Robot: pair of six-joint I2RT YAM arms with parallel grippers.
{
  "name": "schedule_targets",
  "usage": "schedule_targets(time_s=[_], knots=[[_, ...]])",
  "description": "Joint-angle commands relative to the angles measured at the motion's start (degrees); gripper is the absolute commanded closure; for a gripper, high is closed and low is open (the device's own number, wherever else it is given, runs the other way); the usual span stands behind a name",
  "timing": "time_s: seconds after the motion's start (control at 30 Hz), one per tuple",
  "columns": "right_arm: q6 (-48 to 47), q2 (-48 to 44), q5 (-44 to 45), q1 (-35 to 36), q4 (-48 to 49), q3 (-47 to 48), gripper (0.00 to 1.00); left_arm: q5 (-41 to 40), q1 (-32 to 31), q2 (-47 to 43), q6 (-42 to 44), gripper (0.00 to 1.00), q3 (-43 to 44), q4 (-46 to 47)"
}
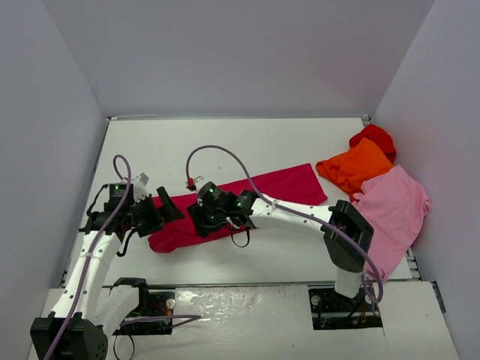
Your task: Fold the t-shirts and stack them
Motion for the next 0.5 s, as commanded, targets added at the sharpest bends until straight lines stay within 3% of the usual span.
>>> schedule_targets(time_s=[0.0,0.13,0.3,0.47], knots=[[-2.8,5.3,0.4,-4.4,-0.1,8.2,0.52,0.1,-0.1,4.6,-0.9,0.03,3.2,5.3],[-2.3,9.2,-0.8,-9.6,-0.3,10.9,0.68,-1.9,-0.1,10.3,0.0,0.03,6.1,6.2],[-2.4,15.2,-3.5,-10.7,-1.8,15.9,1.00,-0.9,-0.2,15.1,0.1,0.03,9.6,6.3],[-2.6,19.9,-4.8,-10.8,-2.4,18.3,1.00,-1.1,-0.2,13.2,-0.1,0.03,10.9,5.7]])
